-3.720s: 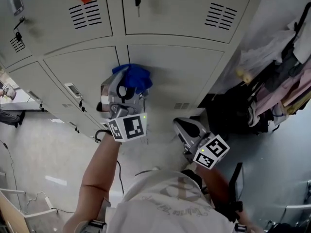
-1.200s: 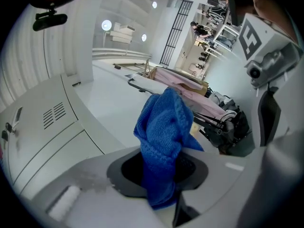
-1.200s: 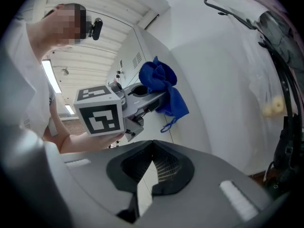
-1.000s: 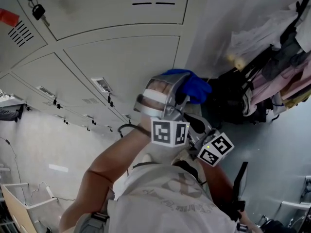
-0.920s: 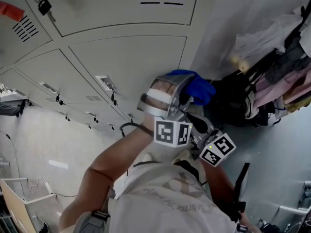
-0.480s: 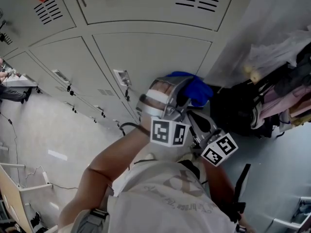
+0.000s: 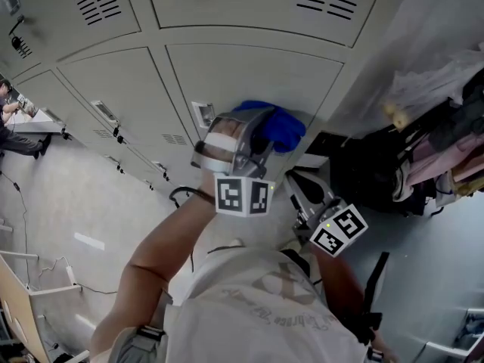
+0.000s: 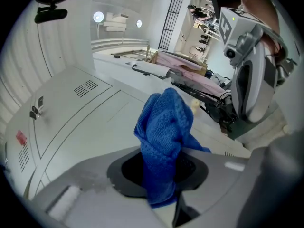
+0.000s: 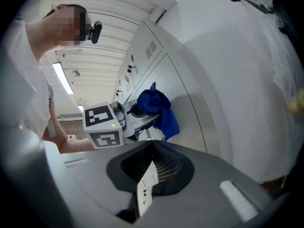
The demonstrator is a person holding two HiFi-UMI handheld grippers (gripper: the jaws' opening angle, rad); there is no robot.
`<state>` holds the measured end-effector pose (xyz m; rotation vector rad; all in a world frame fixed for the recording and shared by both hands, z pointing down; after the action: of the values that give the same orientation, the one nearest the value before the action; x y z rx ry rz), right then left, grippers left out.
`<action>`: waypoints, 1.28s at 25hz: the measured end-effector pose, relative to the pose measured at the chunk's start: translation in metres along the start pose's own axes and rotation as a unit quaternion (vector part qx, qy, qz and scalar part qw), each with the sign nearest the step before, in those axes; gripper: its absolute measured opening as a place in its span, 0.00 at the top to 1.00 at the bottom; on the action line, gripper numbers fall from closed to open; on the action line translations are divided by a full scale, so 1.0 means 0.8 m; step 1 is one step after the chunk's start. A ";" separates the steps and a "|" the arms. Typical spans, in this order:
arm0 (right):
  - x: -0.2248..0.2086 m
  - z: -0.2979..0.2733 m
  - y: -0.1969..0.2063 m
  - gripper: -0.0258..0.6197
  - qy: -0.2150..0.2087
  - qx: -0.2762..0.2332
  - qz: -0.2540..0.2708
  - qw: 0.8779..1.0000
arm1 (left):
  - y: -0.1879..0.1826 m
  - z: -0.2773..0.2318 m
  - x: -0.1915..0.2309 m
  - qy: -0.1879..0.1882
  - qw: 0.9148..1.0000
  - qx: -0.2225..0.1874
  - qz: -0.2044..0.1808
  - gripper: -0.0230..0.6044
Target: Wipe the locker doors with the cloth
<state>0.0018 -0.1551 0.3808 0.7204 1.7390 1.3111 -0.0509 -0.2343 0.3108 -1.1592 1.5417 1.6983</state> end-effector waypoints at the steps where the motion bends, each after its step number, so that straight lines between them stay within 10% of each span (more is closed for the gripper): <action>1: 0.003 -0.001 0.001 0.95 -0.001 0.000 0.000 1.000 | 0.006 0.002 0.003 -0.002 1.000 0.003 -0.001 0.79; 32: 0.042 0.020 0.014 0.95 0.021 -0.002 0.003 1.000 | 0.187 0.069 0.079 -0.083 0.984 0.103 0.121 0.78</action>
<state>-0.0013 -0.1162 0.3806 0.7019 1.7691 1.3426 -0.2205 -0.2163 0.3262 -0.7309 1.7598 1.6900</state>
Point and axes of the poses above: the fingertips, and each gripper's own axes: z backward along the fingers, x to its left, y out of its underside, the point moved 1 cm from there along z, backward along the fingers, and after that the axes turned 9 degrees about x, right-handed, at the moved point
